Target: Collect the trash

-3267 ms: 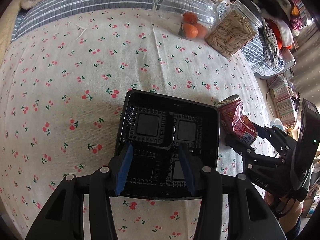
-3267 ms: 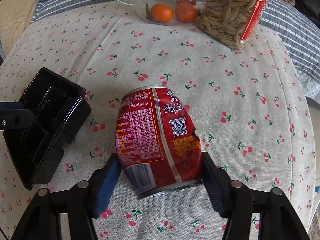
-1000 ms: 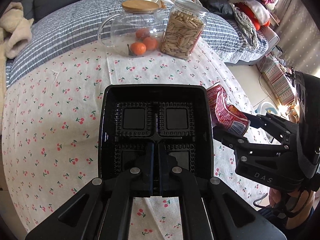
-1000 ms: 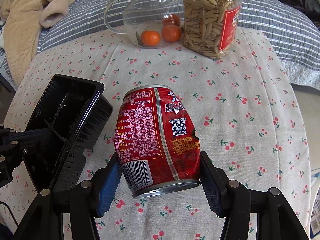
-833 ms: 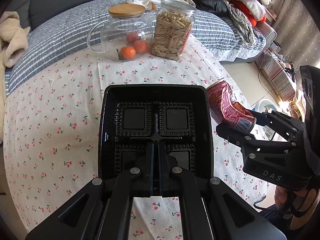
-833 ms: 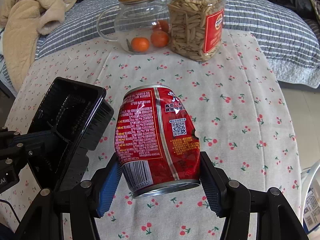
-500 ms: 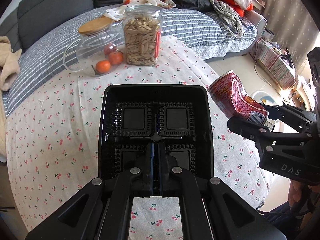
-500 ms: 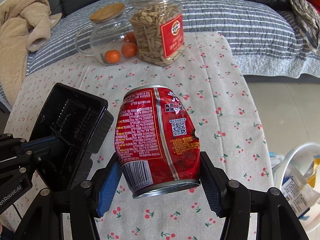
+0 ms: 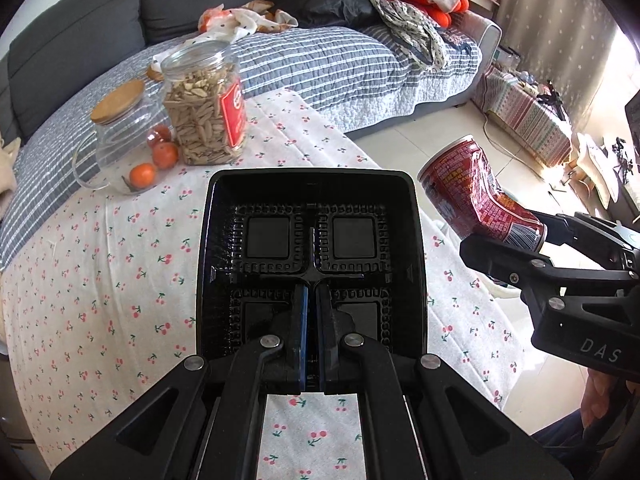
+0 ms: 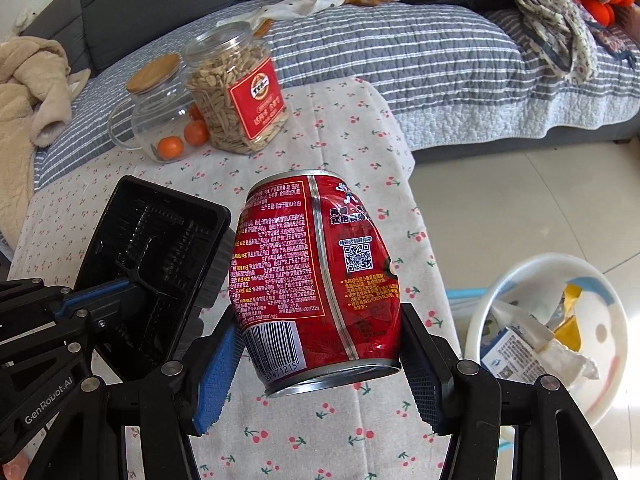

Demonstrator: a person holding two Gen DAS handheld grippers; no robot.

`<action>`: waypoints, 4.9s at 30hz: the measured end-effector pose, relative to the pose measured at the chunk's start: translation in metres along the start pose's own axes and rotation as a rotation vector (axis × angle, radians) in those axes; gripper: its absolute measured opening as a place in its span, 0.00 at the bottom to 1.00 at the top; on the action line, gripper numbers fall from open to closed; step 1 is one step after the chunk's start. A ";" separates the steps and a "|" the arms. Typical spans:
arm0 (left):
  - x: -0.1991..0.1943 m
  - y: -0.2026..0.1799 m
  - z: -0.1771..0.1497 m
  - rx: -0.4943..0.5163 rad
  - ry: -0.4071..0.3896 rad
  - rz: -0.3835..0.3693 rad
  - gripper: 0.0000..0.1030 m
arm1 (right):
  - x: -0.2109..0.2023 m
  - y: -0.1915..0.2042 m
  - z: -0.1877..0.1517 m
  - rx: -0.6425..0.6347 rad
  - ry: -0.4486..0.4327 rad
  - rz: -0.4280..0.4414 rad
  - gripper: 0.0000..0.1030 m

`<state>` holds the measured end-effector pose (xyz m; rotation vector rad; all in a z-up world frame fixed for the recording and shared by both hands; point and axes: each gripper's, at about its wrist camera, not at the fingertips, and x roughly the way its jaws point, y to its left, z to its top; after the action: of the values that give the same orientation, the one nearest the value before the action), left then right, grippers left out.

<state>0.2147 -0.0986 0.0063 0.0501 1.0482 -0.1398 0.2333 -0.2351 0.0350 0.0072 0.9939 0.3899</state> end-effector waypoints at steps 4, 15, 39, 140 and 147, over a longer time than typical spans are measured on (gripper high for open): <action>0.007 -0.028 0.005 0.035 -0.001 -0.012 0.03 | -0.014 -0.024 -0.006 0.032 -0.014 -0.022 0.63; 0.016 -0.100 0.018 0.118 -0.015 -0.061 0.03 | -0.056 -0.115 -0.023 0.197 -0.056 -0.074 0.63; 0.105 -0.204 0.039 0.040 0.131 -0.239 0.03 | -0.035 -0.235 -0.052 0.443 0.092 -0.076 0.63; -0.114 -0.069 -0.118 0.047 -0.184 -0.102 0.83 | -0.176 -0.022 -0.160 0.185 -0.208 -0.269 0.90; -0.110 -0.067 -0.115 0.039 -0.178 -0.117 0.83 | -0.166 -0.014 -0.157 0.152 -0.187 -0.284 0.90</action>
<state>0.0523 -0.1421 0.0457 0.0116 0.8712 -0.2659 0.0293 -0.3281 0.0807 0.0385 0.8235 0.0514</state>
